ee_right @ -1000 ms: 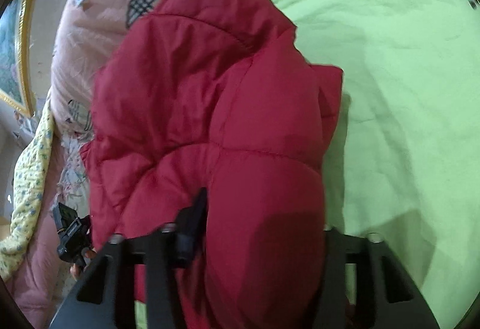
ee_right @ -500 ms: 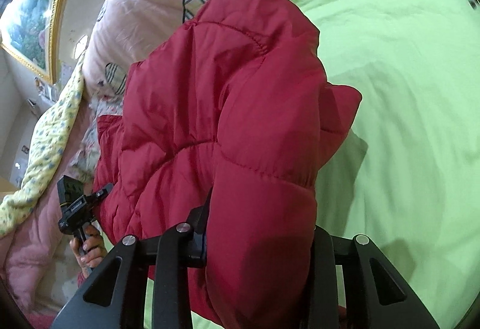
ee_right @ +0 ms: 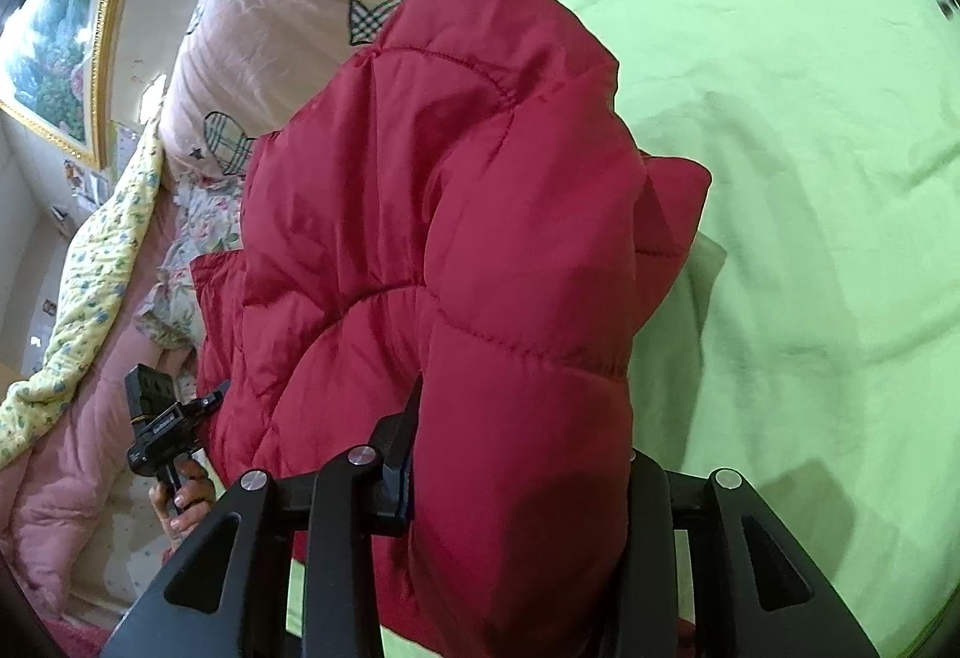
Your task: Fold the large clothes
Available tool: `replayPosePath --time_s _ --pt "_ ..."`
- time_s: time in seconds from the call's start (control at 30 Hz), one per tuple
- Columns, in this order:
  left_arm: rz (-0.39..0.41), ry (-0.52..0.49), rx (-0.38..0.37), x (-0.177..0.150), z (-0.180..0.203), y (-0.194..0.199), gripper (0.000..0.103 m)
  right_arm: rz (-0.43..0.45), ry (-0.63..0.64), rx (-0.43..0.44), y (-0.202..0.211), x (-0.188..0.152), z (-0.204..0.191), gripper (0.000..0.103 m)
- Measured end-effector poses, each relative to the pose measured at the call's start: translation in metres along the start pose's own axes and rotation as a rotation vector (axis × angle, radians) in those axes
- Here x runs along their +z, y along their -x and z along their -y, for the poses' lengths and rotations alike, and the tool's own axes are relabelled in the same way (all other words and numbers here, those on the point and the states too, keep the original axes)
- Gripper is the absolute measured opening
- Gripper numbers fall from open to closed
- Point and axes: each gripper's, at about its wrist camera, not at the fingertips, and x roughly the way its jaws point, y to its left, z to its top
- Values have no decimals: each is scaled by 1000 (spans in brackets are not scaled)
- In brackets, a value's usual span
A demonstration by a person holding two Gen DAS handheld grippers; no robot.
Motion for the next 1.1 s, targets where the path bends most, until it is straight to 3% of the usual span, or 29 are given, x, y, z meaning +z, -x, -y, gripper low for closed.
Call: replayPosePath --time_s 0.13,0.3,0.43,0.63,0.8,0.93,1.03,1.1 --pt "19 -7 52 -4 1 2 56 13 -22 -5 -1 -3 9 44" --pt "56 -60 170 -13 21 6 78 33 -11 -44 4 -9 14 63" --pt "97 -95 263 -19 39 15 86 63 16 -118 12 -10 9 80" --pt "200 -123 378 -32 64 40 92 180 87 -264 35 -8 -8 88" --pt "218 -167 367 -38 86 43 92 225 138 -292 39 -7 -24 94" --pt "182 -214 349 -43 97 35 92 197 168 -299 26 -6 -33 95" --pt "133 -248 344 -48 103 19 92 149 192 -312 8 -2 -43 103" --pt "111 -271 353 -51 109 7 86 124 217 -331 -3 -2 -50 103"
